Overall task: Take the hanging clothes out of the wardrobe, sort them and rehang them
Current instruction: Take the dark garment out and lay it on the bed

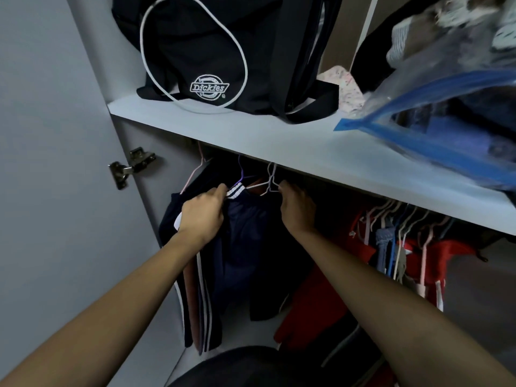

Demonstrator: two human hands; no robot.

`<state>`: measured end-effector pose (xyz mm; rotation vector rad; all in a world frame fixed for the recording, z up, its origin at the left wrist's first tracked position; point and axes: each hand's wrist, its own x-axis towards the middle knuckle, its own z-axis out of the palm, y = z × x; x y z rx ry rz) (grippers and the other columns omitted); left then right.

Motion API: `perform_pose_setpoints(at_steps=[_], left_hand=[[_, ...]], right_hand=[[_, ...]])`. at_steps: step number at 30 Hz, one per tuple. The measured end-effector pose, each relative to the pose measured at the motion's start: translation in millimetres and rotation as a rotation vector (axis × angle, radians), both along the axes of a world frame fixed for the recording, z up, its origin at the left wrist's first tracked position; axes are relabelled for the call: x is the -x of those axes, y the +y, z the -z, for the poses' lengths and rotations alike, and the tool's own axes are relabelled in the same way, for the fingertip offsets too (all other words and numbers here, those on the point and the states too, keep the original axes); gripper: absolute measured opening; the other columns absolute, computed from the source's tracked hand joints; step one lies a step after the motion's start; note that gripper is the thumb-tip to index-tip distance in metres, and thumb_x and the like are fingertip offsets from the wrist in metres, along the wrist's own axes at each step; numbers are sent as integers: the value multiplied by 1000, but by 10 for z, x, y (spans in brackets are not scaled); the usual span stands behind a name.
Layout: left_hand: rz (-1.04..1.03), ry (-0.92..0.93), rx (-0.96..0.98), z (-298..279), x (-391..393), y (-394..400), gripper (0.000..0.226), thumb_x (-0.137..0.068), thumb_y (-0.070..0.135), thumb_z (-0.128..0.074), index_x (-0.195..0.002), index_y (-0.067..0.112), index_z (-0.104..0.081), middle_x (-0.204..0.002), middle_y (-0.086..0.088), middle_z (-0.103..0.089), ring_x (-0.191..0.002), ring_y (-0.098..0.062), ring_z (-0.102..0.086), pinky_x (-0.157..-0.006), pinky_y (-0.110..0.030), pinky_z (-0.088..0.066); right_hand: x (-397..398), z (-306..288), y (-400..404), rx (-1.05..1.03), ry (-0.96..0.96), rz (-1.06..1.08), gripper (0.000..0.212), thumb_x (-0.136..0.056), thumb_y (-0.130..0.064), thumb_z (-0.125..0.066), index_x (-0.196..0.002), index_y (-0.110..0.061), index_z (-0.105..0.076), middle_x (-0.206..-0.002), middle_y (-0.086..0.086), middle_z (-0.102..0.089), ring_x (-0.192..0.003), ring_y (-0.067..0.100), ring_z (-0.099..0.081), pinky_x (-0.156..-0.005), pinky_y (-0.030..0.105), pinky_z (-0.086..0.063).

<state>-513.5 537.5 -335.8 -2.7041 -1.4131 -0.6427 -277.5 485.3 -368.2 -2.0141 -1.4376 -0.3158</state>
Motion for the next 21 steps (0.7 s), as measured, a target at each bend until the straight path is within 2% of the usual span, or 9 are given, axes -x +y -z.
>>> perform_pose_setpoints(at_steps=[2,5,8,11,13,16,19,21], left_hand=[[6,-7,12,-62,47,2,21,-97,8,-51,-117,13,-53,-106,-8,-68,-84,-40,-66,-58,-39,-33],[32,-68,42,-13,214,-74,18,-106,23,-49,-121,12,-55,-107,-9,-70,-86,-41,-67,-61,-38,-35],[67,-126,75,79,451,-227,21,-108,33,-52,-121,16,-52,-98,-9,-72,-84,-41,-68,-59,-36,-36],[86,-177,76,122,738,-382,17,-105,33,-58,-114,22,-49,-86,-2,-68,-73,-36,-67,-54,-33,-33],[62,-195,60,111,944,-492,16,-105,34,-57,-104,19,-51,-81,2,-63,-68,-33,-65,-53,-31,-32],[-16,-231,29,112,1247,-647,25,-108,39,-52,-98,16,-57,-72,4,-56,-60,-35,-62,-53,-30,-30],[-106,-234,53,158,1555,-824,34,-105,48,-41,-103,21,-62,-77,0,-67,-67,-38,-65,-55,-32,-37],[-137,-275,55,186,1776,-984,28,-104,45,-44,-109,25,-63,-82,-1,-70,-73,-37,-67,-58,-33,-40]], right_hand=[[58,-73,-29,-7,-8,-1,9,-99,-14,-54,-99,-18,-62,-105,7,-70,-97,38,-66,-68,42,-51],[207,-42,-173,-8,-20,-45,9,-101,-15,-56,-99,-16,-64,-102,7,-69,-97,36,-65,-67,41,-51],[444,11,-363,14,-34,-67,8,-101,-15,-58,-95,-18,-63,-96,3,-67,-90,33,-63,-59,37,-43],[705,-26,-524,4,-81,-55,13,-104,-23,-56,-93,-22,-62,-93,-1,-64,-89,29,-59,-59,36,-39],[874,-64,-615,-28,-92,-84,19,-108,-28,-51,-94,-23,-63,-93,-1,-63,-89,28,-56,-65,39,-41],[1101,-107,-683,-89,-86,-190,25,-110,-28,-48,-92,-19,-64,-89,1,-60,-86,30,-55,-75,45,-44],[1218,-94,-735,-104,-29,-304,18,-105,-30,-60,-106,-15,-69,-108,3,-62,-101,30,-56,-88,47,-43],[1227,-77,-766,-65,37,-351,28,-100,-36,-65,-119,-15,-68,-125,5,-58,-116,30,-53,-96,46,-41]])
